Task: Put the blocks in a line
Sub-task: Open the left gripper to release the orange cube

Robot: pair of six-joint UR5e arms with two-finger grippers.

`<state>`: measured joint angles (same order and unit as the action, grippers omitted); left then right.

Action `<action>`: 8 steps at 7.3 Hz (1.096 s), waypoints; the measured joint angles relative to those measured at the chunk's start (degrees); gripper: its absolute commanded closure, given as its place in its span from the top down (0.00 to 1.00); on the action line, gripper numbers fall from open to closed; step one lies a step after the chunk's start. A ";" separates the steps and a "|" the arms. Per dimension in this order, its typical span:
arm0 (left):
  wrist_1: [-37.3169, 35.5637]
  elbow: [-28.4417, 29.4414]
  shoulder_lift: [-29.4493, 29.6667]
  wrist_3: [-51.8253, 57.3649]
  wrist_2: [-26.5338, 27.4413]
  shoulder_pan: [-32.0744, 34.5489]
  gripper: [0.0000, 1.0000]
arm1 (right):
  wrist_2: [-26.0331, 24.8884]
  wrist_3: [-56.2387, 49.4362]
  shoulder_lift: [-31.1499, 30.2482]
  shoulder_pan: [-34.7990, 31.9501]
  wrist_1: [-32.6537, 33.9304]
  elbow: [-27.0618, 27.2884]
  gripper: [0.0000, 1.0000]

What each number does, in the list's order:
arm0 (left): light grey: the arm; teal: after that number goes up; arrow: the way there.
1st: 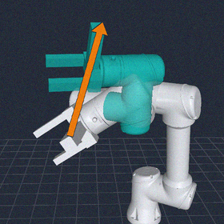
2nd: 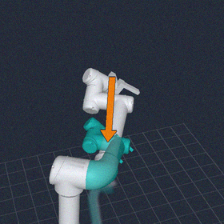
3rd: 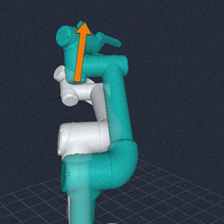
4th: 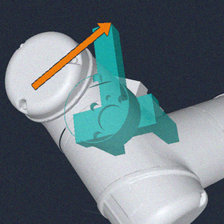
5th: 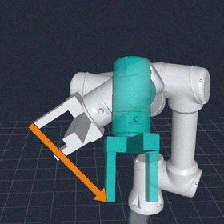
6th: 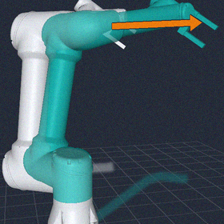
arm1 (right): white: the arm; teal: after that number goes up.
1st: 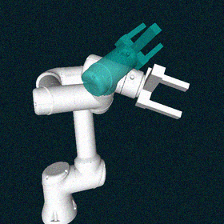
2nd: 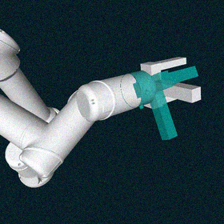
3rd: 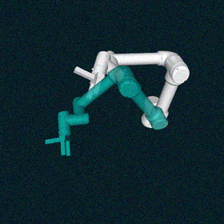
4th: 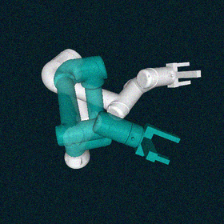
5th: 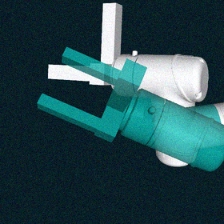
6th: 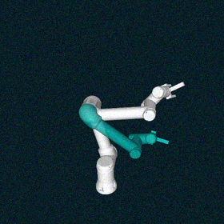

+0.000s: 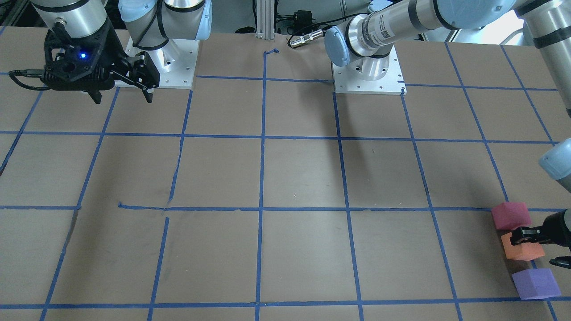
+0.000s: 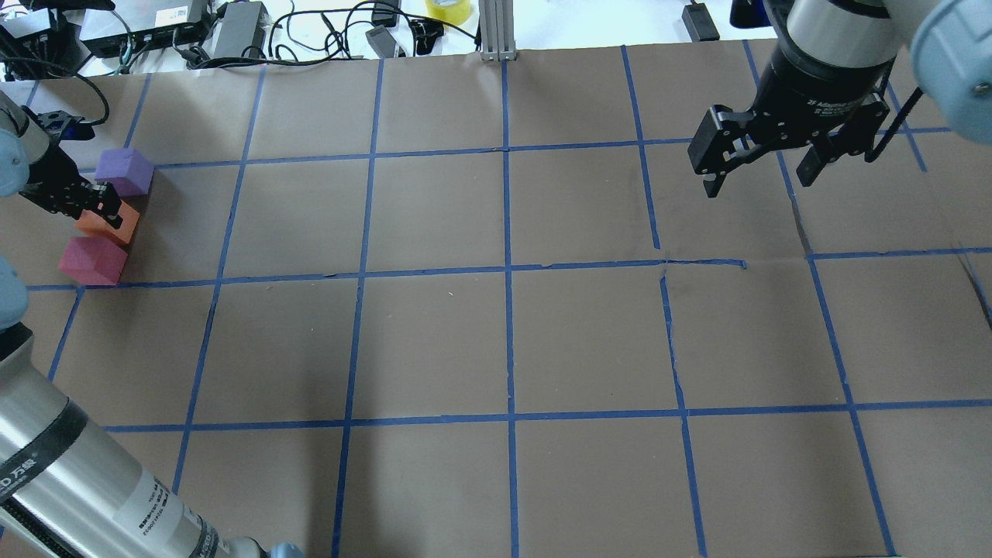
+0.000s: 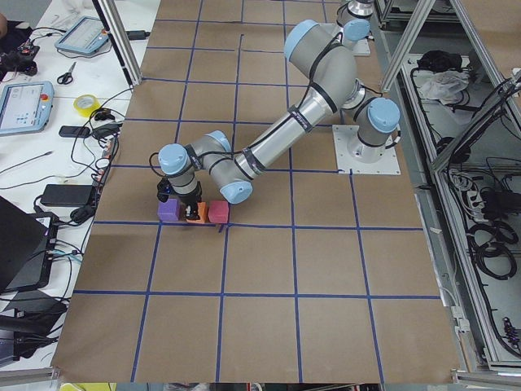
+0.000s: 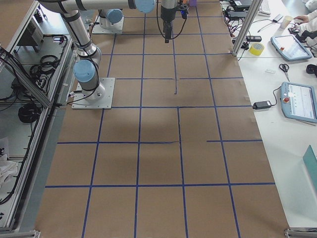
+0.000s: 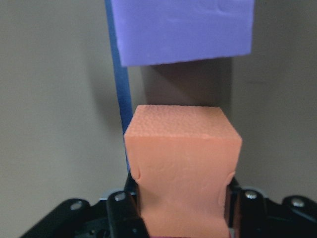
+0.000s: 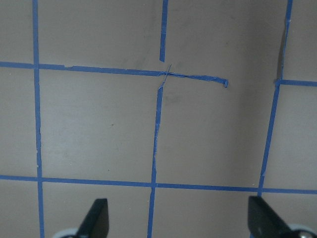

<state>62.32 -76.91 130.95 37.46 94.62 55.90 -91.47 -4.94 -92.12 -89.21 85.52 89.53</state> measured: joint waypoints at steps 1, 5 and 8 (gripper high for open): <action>-2.10 -0.30 0.12 0.01 0.04 0.00 1.00 | -0.14 -0.01 -0.01 0.00 0.00 -0.02 1.00; 0.44 -1.34 -5.32 -0.40 0.01 2.97 1.00 | -0.01 -0.02 -0.06 0.00 0.00 -0.01 1.00; 16.39 -3.23 -18.58 -2.95 -5.38 4.46 1.00 | 0.00 -0.02 0.00 0.00 0.00 -0.01 1.00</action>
<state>78.71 -80.14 112.37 34.51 89.24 60.37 -91.47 -4.96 -92.12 -89.21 85.52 89.52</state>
